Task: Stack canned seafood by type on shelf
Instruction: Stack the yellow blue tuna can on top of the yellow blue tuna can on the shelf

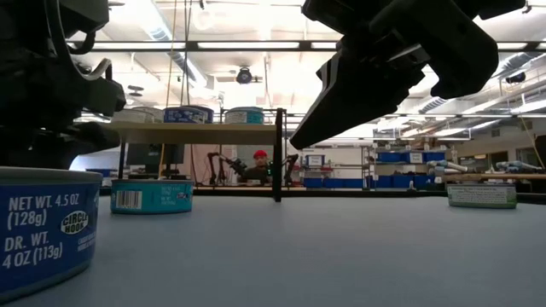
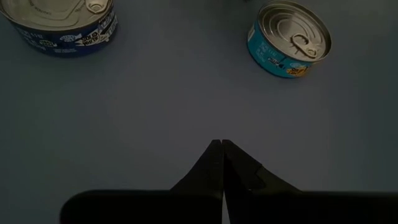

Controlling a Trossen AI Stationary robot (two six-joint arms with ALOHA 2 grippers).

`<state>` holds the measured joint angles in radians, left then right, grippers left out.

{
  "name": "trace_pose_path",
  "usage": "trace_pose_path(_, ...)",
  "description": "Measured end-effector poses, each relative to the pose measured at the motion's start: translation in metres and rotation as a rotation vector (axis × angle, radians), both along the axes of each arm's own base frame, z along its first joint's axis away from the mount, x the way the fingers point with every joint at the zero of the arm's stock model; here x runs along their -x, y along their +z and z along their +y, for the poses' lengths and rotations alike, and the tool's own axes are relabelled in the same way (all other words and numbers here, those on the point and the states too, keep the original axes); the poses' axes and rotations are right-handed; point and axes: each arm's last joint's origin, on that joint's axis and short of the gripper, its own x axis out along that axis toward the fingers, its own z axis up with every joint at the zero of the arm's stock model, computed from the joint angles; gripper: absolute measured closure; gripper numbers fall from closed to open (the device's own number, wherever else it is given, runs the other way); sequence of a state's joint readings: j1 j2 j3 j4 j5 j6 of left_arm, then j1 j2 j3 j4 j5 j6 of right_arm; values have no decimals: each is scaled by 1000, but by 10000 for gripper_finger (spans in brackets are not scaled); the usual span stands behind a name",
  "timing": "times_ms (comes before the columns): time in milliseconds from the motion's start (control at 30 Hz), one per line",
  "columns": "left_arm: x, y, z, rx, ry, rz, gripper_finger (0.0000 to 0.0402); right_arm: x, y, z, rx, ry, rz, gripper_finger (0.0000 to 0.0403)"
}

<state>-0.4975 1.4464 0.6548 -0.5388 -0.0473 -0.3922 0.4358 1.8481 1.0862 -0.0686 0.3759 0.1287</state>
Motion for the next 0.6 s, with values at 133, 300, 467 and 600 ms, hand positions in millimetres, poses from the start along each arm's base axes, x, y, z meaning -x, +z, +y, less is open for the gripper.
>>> trace_pose_path(133, 0, 0, 0, -6, -26, 0, 279, 0, 0, 0, 0, 0, 1, 394)
trace_pose_path(300, -3, 7, -2, -18, -41, 12, 279, 0, 0, 0, 0, 0, 1, 395)
trace_pose_path(467, -12, 23, -5, -83, -57, -30, 279, 0, 0, 0, 0, 0, 1, 394)
trace_pose_path(600, -13, 24, 0, -150, -59, -42, 280, 0, 0, 0, 0, 0, 1, 395)
